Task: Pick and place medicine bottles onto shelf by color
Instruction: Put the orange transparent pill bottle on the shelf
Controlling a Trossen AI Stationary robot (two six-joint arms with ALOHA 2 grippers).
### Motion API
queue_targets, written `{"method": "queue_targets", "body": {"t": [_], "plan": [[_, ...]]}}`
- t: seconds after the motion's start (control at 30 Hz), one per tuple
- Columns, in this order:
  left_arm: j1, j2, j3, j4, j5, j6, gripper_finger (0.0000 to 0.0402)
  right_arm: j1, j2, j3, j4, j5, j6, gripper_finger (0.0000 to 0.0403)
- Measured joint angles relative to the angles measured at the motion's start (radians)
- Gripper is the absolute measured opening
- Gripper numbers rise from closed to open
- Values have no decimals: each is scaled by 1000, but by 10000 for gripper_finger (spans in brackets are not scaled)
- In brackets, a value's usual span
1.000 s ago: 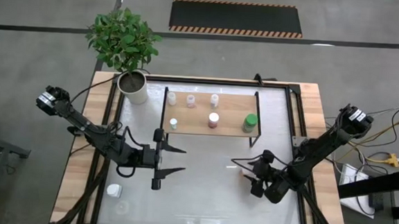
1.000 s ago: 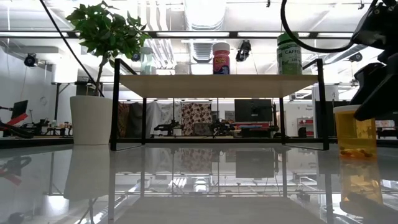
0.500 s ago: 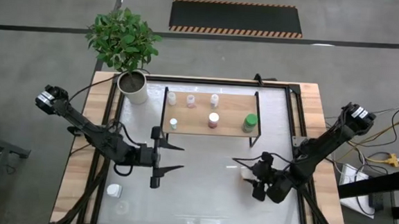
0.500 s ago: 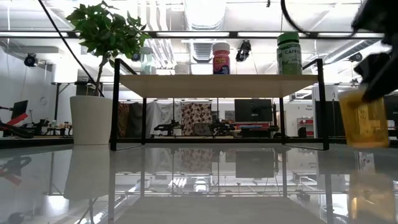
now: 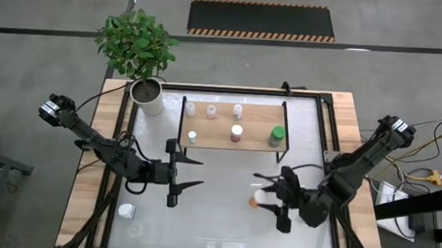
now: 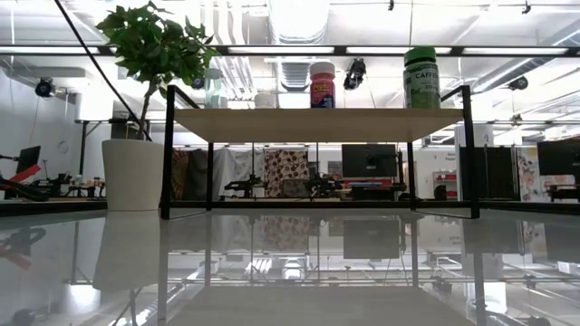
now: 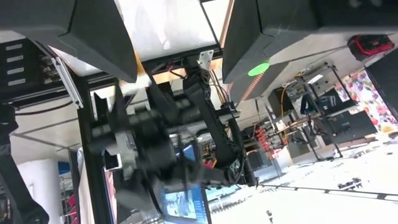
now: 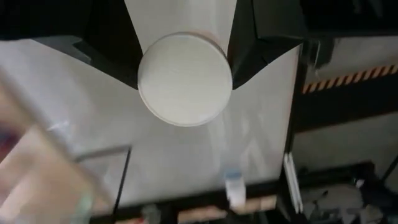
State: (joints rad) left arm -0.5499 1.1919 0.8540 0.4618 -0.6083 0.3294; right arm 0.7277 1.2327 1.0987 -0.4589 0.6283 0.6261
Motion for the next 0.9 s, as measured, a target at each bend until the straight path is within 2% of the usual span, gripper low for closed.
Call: {"method": "queue_targets", "body": {"t": [0.23, 0.47, 0.57, 0.73, 0.9], "plan": [[0, 0, -1, 0, 0, 0, 219, -172, 2, 265, -136, 1, -230, 196], [0, 0, -1, 0, 0, 0, 219, -465, 2, 431, -309, -4, -398, 196], [-1, 0, -2, 0, 0, 1, 219, -593, 1, 448, -356, -41, -456, 196], [-1, 0, -2, 0, 0, 24, 219, -794, 2, 424, -388, -187, -495, 196], [-1, 0, -3, 0, 1, 26, 219, -940, 5, 372, -400, -329, -556, 196]]}}
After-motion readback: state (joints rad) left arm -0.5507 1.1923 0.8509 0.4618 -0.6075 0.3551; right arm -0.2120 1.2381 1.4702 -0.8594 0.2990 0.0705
